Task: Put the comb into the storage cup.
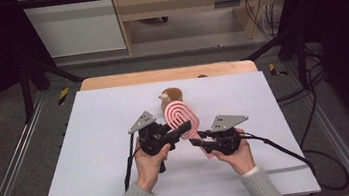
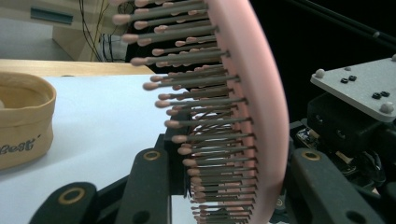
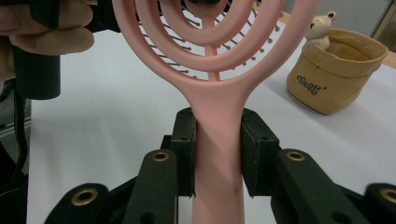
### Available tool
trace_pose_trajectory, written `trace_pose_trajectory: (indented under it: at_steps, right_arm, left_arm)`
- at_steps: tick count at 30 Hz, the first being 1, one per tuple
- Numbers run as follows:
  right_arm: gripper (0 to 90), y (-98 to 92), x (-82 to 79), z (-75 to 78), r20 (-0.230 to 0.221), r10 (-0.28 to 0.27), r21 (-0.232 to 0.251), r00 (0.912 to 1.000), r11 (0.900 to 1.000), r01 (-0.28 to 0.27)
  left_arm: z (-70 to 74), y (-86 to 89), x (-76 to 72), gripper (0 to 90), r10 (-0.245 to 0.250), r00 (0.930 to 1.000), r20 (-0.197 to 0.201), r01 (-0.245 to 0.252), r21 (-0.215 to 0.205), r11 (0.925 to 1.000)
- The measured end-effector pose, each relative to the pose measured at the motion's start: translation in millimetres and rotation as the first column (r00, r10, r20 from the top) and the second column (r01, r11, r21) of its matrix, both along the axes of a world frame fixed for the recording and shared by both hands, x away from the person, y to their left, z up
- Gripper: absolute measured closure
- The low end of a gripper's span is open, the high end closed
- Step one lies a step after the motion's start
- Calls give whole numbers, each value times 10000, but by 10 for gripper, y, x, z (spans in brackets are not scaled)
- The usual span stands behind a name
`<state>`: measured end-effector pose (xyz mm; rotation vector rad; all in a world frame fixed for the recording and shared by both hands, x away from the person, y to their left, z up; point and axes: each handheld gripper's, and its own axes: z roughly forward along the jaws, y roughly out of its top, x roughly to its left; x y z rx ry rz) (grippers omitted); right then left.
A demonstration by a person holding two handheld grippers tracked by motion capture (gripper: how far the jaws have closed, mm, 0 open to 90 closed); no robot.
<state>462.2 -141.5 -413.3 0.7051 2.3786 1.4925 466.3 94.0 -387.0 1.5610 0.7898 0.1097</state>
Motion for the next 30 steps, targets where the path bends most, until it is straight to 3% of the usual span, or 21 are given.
trace_pose_trajectory:
  at_steps: [12,25,30]
  right_arm:
    - [625,-19,-14,30,143,-10,144,9999,9999,8]
    - [269,-111,-8,94,528,-712,822,9961,9944,667]
    - [160,-249,35,80,326,-1299,1138,9910,9856,1254]
  left_arm:
    - [116,-9,-15,630,369,9982,470,-388,414,9984]
    - [201,172,84,629,1082,9918,676,-1131,740,9908]
    - [234,245,115,629,1327,9876,837,-1405,947,9855]
